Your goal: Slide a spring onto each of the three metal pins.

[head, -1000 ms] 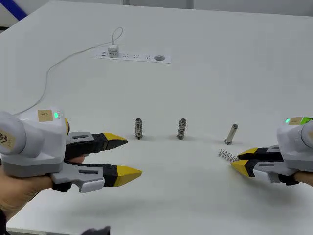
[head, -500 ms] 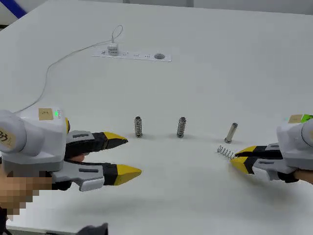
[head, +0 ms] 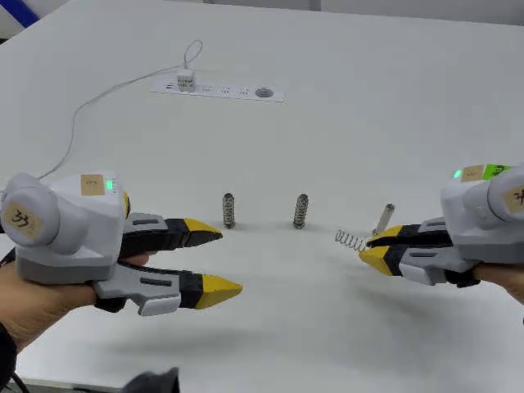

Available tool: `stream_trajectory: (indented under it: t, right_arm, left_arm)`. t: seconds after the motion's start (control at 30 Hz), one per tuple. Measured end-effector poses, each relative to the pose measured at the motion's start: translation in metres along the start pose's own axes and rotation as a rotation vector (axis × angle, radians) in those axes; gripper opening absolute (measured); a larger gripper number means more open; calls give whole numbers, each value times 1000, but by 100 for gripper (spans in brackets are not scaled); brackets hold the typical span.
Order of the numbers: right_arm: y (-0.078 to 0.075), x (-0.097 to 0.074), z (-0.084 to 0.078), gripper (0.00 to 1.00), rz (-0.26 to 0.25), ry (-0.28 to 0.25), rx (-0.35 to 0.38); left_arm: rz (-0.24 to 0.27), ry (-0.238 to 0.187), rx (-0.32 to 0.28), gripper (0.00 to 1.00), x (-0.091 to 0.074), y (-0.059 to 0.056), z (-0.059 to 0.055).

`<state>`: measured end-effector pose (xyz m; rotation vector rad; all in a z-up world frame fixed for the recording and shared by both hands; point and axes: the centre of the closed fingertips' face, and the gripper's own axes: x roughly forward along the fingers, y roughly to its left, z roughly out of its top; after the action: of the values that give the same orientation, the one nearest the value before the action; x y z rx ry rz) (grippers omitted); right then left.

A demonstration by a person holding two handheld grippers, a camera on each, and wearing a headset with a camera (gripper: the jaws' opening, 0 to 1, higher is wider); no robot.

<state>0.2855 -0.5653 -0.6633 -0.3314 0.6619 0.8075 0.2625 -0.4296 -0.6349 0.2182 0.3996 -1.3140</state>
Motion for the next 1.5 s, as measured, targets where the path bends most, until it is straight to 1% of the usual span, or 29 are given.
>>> stream_trajectory:
  t: [0.17, 0.43, 0.67, 0.83, 1.1, 1.2, 1.33, 1.5]
  right_arm:
    - [16, 9, 16, 11, 45, -1, -52]
    - [39, 21, 36, 11, 116, -2, -125]
    - [58, 28, 47, 11, 173, 2, -174]
    - [69, 30, 51, 12, 203, 3, -200]
    - [86, 31, 57, 12, 251, 6, -236]
    - [90, 31, 58, 12, 265, 9, -244]
    - [97, 30, 59, 12, 288, 16, -254]
    - [103, 29, 59, 12, 311, 21, -263]
  left_arm:
    - [-14, 10, 20, 46, 4, -1, 1]
    - [-31, 10, 29, 46, 7, -3, 2]
    - [-41, 13, 45, 45, 9, -3, 4]
    - [-52, 16, 57, 43, 12, -4, 4]
    - [-67, 25, 97, 38, 16, -8, 3]
    - [-73, 28, 128, 35, 17, -10, 3]
    - [-85, 29, 151, 28, 18, -13, 3]
    - [-96, 44, 170, 24, 19, -16, -1]
